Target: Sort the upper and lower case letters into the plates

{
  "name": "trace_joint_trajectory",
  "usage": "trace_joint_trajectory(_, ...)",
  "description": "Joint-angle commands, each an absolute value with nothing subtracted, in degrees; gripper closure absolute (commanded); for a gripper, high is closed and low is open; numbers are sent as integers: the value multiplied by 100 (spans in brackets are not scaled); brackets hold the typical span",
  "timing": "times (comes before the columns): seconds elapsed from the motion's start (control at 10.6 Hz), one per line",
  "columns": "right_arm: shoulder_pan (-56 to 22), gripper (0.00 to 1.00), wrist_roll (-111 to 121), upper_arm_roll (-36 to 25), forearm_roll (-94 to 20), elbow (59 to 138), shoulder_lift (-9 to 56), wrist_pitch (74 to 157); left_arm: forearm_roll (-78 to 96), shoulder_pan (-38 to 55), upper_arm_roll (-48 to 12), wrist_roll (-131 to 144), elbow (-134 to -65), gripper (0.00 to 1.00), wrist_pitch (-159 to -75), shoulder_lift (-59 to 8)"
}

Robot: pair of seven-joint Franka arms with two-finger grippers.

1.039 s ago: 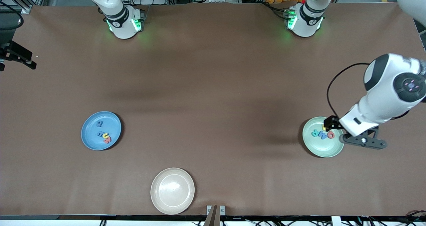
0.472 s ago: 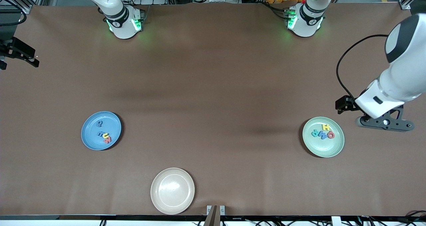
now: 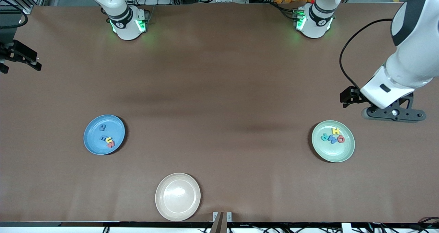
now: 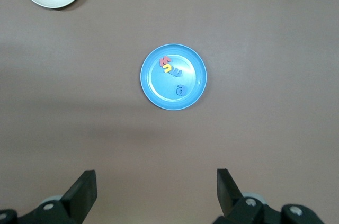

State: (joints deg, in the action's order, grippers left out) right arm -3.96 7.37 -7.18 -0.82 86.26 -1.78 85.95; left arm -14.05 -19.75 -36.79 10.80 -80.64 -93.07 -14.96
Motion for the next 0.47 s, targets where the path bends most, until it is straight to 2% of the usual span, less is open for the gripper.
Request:
trace_joint_trajectory(0.0, -395, 0, 659, -721, -149, 8552, -149, 8534, -933, -1417, -2877, 1046, -8077, 0, -9202, -1231)
trace_joint_trajectory(0.38, -387, 0, 659, -721, -149, 8666, -184, 8534, -581, -626, -1751, 976, -8103, 0, -9211, -1037)
